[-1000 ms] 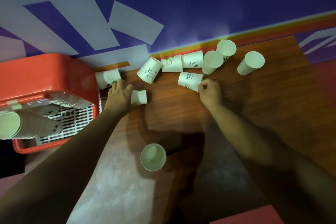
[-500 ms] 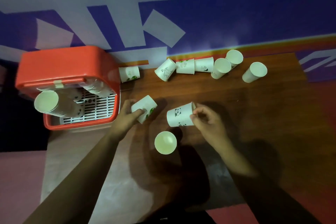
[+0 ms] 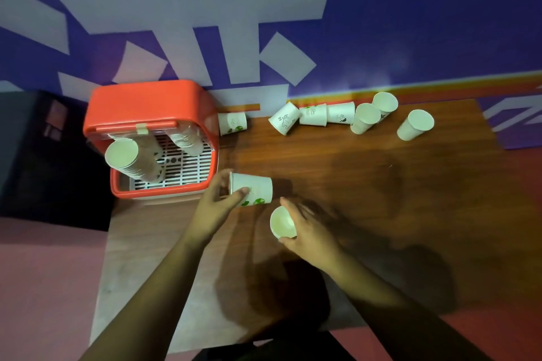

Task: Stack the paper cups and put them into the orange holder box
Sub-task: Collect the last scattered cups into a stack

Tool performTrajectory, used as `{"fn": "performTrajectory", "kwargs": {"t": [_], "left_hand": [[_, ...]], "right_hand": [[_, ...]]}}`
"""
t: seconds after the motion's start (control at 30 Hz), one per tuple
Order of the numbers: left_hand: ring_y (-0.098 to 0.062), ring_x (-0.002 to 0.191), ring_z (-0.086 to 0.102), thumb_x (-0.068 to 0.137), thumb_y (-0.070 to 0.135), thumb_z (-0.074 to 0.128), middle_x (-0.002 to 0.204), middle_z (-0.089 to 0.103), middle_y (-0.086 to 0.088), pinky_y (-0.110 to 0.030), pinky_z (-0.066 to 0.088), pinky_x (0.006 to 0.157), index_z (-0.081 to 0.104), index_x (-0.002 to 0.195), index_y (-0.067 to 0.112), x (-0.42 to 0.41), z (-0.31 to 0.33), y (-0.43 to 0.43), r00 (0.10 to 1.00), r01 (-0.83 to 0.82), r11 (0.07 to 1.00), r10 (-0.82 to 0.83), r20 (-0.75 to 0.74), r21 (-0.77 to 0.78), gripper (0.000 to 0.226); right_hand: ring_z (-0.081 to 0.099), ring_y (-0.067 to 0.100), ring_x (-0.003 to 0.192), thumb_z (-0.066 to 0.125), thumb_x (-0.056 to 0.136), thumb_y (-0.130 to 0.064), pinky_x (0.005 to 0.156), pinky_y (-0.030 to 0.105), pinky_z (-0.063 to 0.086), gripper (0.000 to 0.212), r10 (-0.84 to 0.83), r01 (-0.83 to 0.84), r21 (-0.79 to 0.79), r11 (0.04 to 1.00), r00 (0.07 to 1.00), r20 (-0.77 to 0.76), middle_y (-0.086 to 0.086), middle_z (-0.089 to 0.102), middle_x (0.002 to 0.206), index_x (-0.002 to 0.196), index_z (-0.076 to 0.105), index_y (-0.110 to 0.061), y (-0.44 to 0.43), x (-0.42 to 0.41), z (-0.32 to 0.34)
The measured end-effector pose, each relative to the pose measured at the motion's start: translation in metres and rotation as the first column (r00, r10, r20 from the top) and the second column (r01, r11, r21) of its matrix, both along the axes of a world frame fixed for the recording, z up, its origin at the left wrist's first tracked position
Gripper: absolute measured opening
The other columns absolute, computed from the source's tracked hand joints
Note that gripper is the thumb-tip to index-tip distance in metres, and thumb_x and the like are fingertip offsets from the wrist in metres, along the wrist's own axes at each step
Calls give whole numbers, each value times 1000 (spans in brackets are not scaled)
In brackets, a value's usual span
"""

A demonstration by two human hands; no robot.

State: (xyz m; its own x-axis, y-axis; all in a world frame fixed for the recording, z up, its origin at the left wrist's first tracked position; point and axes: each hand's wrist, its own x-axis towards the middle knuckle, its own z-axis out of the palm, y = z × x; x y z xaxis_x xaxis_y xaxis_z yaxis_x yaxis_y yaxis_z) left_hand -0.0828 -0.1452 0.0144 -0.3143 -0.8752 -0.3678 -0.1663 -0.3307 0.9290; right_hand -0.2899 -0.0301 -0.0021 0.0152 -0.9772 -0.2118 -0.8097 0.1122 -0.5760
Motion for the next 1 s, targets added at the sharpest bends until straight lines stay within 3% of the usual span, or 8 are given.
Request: {"fn": "performTrajectory", "kwargs": {"t": [0.1,0.2,0.3,0.47,0.57,0.73,0.87,1.0], "left_hand": [[-11,119,58,82,33,73,132,54,3,-18,52,87,50,139,31,-7,4,12,991,110,994,-109,82,-8,62],[0,122,49,77,39,80,130,46,6,-23,44,102,47,145,35,-18,1,24,937,303,946,-275,214,-112,75],[-7,117,46,78,35,85,125,46,6,-20,39,98,46,144,24,-33,-6,34,859,450,854,-334,388,-261,78],[-18,113,52,73,23,83,123,52,2,-29,44,97,55,132,13,-52,-26,44,764,613,673,-371,527,-414,65],[-5,123,50,80,28,83,139,48,8,-9,37,99,50,142,18,-52,-34,46,738,656,680,-488,466,-327,71],[2,140,33,85,34,78,159,28,21,-10,28,107,35,154,34,-35,-50,46,645,720,679,-578,500,-144,81],[-4,140,39,86,32,78,151,40,17,-21,31,116,40,150,34,-30,-48,48,707,656,743,-544,451,-133,75],[-10,128,50,88,45,70,132,50,15,-36,43,111,49,139,34,-23,-39,24,820,451,883,-351,452,-132,56]], "right_hand": [[37,9,141,77,79,-29,117,26,28,81,-204,191,79,978,951,232,-5,43,152,149,38,-22,4,-6,-10],[50,4,129,65,90,-31,109,21,40,51,-478,444,188,876,755,448,-4,57,140,138,54,-19,4,-18,-3],[59,-9,110,57,98,-22,86,1,40,31,-517,471,225,853,701,490,-2,66,124,127,64,-12,6,-25,13],[57,-21,97,60,97,-23,81,3,43,30,-510,441,260,859,692,510,-6,67,117,125,64,-15,11,-18,5],[65,-5,100,62,95,-19,88,18,50,33,-475,409,243,880,737,481,-4,69,118,128,63,-16,15,-10,-10],[62,5,116,55,89,-40,102,35,49,46,-442,373,238,897,778,446,-7,69,124,131,63,-22,25,-7,-30],[61,6,117,55,96,-30,103,23,45,36,-457,370,275,887,782,423,-4,68,126,130,64,-21,22,-9,-25],[60,7,109,57,97,-13,82,-3,38,32,-516,444,262,857,751,412,9,67,127,129,63,-8,-10,-33,-23]]}}
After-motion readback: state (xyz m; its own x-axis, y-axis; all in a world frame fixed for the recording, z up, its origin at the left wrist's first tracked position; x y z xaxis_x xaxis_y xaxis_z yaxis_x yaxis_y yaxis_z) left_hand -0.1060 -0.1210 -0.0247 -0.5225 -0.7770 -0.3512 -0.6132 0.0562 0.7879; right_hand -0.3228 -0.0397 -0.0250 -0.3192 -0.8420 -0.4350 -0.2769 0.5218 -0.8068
